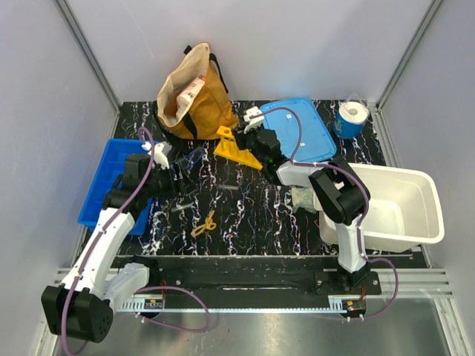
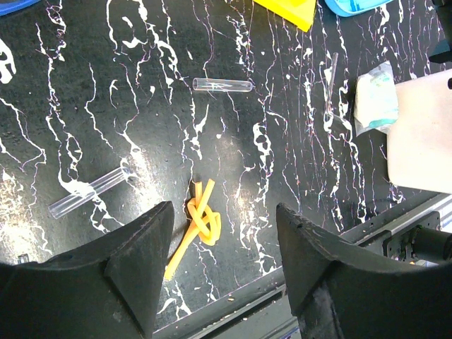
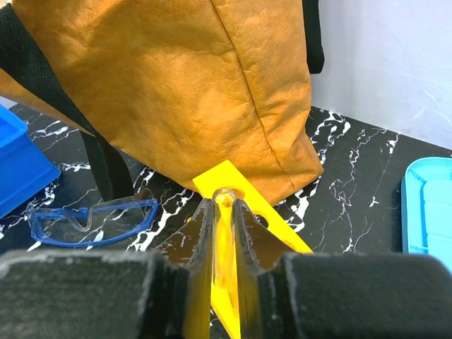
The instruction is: Organize the chemistry lab equipment
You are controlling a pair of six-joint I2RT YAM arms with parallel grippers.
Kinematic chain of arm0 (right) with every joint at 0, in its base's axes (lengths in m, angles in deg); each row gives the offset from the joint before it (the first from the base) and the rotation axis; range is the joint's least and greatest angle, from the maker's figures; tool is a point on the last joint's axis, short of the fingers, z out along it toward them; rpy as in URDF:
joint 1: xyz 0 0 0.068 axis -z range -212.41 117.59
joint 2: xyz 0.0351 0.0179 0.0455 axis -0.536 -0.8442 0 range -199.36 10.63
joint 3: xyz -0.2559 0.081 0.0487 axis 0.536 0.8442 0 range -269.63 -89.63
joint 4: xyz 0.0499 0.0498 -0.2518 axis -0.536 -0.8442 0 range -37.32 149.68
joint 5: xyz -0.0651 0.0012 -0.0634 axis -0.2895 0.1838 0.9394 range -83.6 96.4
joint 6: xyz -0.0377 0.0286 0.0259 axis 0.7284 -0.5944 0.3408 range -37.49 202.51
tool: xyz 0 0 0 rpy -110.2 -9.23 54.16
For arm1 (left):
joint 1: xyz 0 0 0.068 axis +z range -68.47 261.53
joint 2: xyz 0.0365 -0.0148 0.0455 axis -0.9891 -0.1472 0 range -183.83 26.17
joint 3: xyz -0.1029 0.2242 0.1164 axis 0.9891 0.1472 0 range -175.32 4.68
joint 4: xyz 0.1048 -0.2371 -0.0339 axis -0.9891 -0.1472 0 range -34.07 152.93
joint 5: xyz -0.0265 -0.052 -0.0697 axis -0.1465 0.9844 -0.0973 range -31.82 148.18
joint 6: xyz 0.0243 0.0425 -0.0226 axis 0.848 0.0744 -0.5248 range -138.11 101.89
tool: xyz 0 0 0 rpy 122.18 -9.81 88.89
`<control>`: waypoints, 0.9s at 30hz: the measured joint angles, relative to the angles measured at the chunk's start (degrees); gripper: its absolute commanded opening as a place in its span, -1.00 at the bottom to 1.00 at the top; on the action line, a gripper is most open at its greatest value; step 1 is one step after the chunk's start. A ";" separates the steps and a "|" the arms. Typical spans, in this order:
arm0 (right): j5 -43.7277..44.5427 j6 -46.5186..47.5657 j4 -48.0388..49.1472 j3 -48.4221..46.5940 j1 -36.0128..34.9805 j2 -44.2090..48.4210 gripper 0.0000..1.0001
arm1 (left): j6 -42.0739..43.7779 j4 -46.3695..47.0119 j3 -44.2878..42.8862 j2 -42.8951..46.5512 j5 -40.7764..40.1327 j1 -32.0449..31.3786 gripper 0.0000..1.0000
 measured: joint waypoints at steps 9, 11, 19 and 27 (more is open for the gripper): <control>-1.18 1.29 1.16 0.02 0.57 -0.26 -0.62 | 0.00 0.00 0.00 0.00 0.02 -0.17 0.28; -1.16 1.40 1.53 0.02 0.59 -0.39 -0.62 | 0.00 0.00 0.00 0.00 0.02 -0.15 0.28; -1.18 1.49 1.75 0.04 0.90 -1.31 -0.62 | 0.00 0.00 0.00 0.00 0.00 -0.17 0.29; -1.60 1.25 2.69 1.29 0.96 -1.55 -0.60 | 0.00 0.00 0.00 0.00 0.02 -0.17 0.28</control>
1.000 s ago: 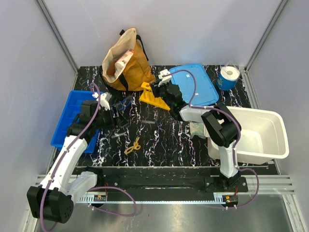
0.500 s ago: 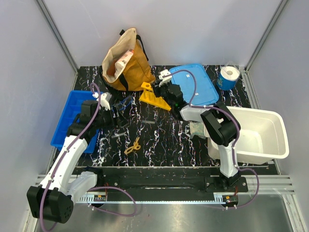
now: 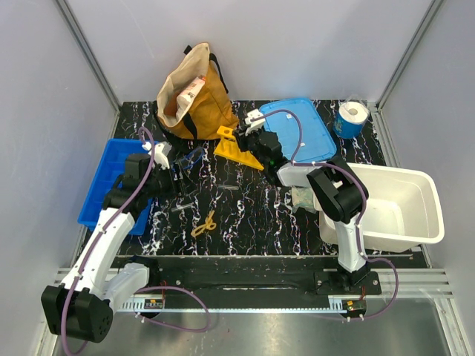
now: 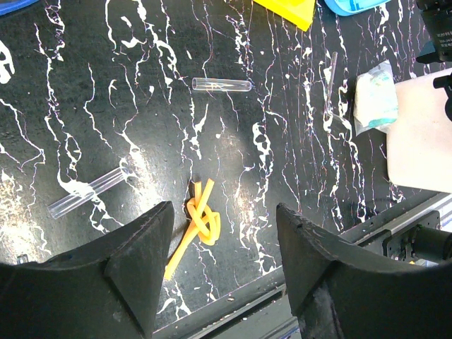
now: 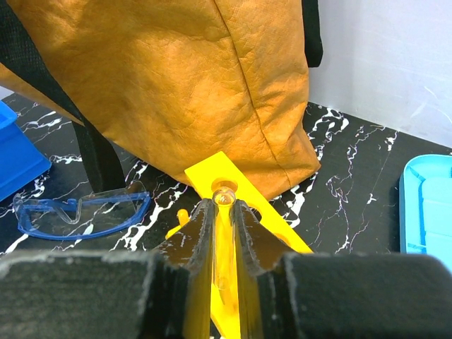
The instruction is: Organize the chemistry lab equipment
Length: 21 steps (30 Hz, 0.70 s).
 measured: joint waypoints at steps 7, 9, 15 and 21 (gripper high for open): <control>-0.24 -0.22 0.39 0.20 0.04 -0.07 -0.60 | 0.00 0.00 0.00 0.00 0.00 0.00 0.29; -0.46 -0.24 0.39 0.33 0.07 -0.07 -0.60 | 0.00 0.02 0.00 0.00 0.00 0.00 0.29; -0.55 -0.26 0.48 0.92 0.07 -0.07 -0.58 | 0.00 0.00 0.00 0.00 0.00 0.00 0.28; -0.55 -0.68 0.50 1.18 0.09 -0.09 -0.43 | 0.00 0.02 0.00 0.00 0.00 0.00 0.29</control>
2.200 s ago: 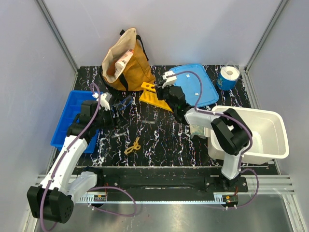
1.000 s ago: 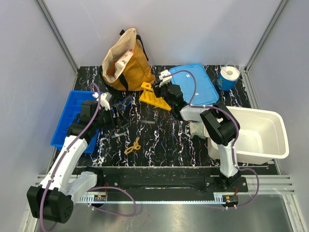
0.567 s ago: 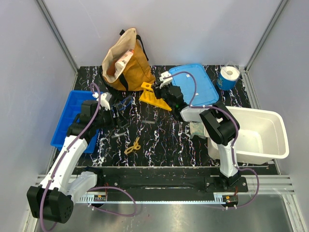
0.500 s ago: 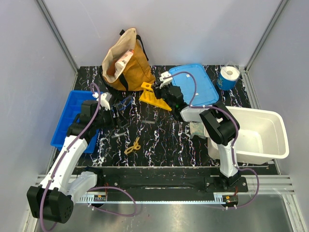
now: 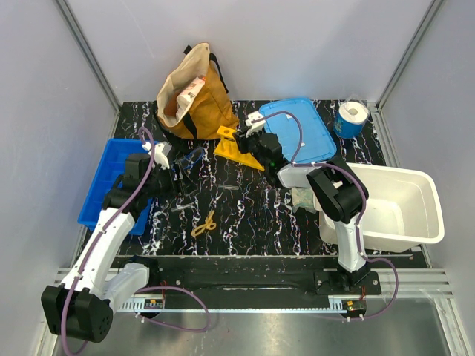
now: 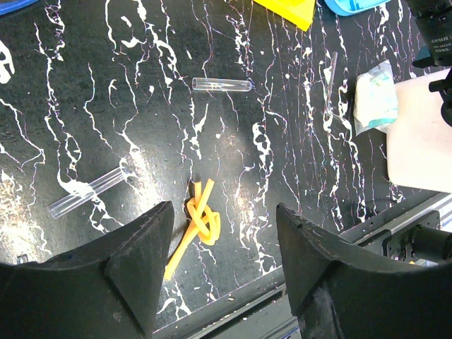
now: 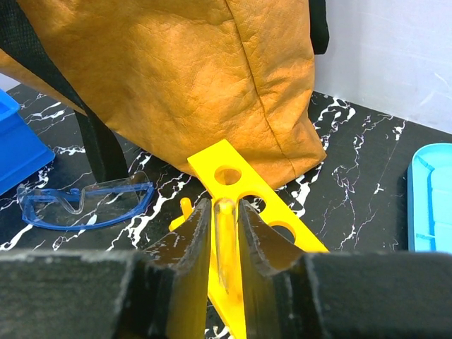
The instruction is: Organize the chemistry lab equipment
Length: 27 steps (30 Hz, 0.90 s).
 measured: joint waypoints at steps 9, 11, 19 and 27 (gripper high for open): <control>0.00 -1.01 -0.17 1.60 0.00 0.26 -0.23 | 0.00 -0.02 0.00 0.00 0.00 0.00 0.30; 0.09 -1.16 -1.20 2.80 0.00 1.22 -0.18 | 0.00 0.00 0.00 0.00 -0.02 0.00 0.29; -5.09 -1.88 -17.88 3.74 0.07 14.36 -0.10 | -0.02 0.00 0.00 0.59 -0.04 0.02 0.29; -12.98 -2.23 -40.41 -2.86 -0.26 19.30 -0.12 | -0.02 0.02 0.00 2.67 -0.72 0.00 0.29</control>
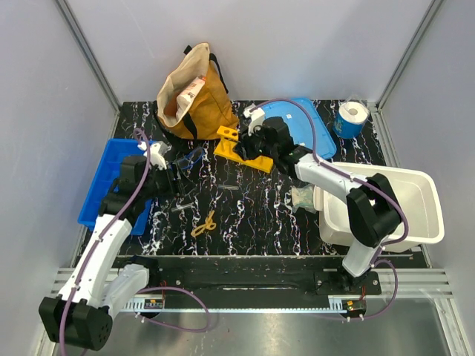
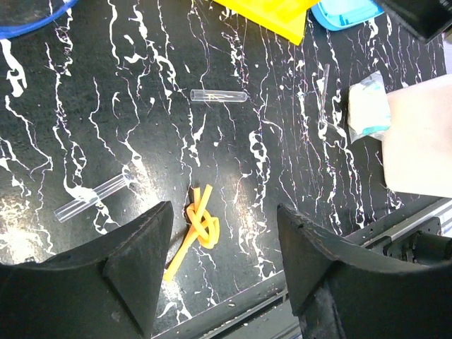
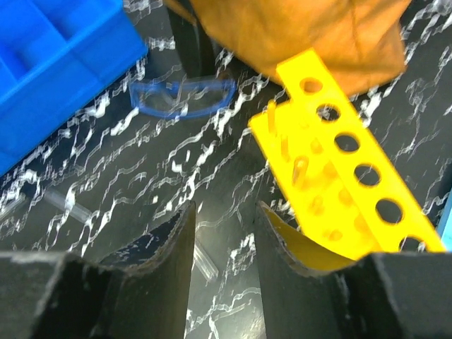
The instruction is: Organize the chemistry lab equipment
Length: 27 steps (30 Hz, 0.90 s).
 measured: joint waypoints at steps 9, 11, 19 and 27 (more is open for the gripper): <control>0.79 -3.15 -16.59 -4.61 -4.61 -3.06 0.02 | -0.04 -0.04 0.00 3.10 -2.84 0.00 0.29; 2.01 -4.28 -18.71 -5.99 -6.36 -5.53 0.06 | -0.15 -0.02 0.00 3.17 -3.56 0.00 0.29; 13.94 -23.23 -27.36 -13.88 -10.16 -14.71 0.11 | -0.39 -0.09 0.00 3.43 -6.40 0.00 0.29; 24.26 -56.35 -39.71 -17.53 -10.54 -14.71 0.09 | -0.42 -0.11 0.00 4.04 -7.91 0.00 0.29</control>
